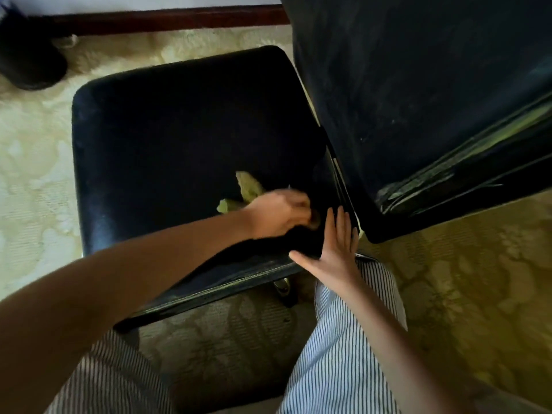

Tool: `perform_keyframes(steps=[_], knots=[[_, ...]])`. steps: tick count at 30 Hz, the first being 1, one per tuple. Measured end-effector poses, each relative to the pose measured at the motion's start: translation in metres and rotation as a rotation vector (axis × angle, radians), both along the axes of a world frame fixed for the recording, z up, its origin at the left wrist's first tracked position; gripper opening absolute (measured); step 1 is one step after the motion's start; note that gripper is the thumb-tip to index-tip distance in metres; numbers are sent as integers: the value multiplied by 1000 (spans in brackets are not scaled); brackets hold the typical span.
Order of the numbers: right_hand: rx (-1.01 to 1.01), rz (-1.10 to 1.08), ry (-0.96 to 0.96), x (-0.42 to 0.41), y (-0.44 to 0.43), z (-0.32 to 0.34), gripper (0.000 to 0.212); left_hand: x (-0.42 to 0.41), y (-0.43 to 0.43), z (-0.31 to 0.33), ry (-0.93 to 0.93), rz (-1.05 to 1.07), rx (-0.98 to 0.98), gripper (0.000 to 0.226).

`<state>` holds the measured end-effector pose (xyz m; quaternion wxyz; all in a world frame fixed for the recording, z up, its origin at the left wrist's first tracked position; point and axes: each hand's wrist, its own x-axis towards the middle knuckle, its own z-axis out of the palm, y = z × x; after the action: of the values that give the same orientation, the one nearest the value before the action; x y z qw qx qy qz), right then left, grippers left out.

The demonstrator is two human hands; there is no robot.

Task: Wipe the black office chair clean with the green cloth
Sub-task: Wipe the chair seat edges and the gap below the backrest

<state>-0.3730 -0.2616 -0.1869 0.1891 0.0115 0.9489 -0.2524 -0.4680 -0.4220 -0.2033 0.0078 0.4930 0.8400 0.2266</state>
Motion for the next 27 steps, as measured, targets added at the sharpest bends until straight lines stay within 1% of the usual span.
perform_keyframes(steps=[2,4,6,7,9,12,16,18,20,22,23,25,27], knots=[[3,-68,59,0,2,-4,105,-30,14,-1,-44,202,70,24],[25,-107,99,-1,3,-7,103,-55,29,2,-92,430,111,19],[43,-117,100,-1,3,-9,104,-68,40,4,-121,573,118,18],[46,-117,96,-2,3,-10,104,-69,44,4,-122,601,117,21],[57,-108,96,-4,4,-10,104,-58,46,3,-107,589,127,29],[80,-96,78,-7,4,-9,103,-21,42,0,-58,419,129,40],[21,-131,101,-6,5,-11,107,25,25,0,-31,147,70,36],[-43,-166,139,-3,5,-12,109,20,18,0,20,48,37,35],[-91,-182,167,-2,5,-13,110,2,19,0,70,11,-4,35],[-87,-162,172,-2,6,-14,109,-23,25,3,76,82,-6,37],[-82,-154,171,-2,7,-14,109,-37,29,5,51,169,8,36],[-85,-154,170,-2,7,-14,109,-64,37,11,-50,410,-4,31],[-96,-160,176,-2,7,-14,109,-84,47,15,-145,606,-9,31]])
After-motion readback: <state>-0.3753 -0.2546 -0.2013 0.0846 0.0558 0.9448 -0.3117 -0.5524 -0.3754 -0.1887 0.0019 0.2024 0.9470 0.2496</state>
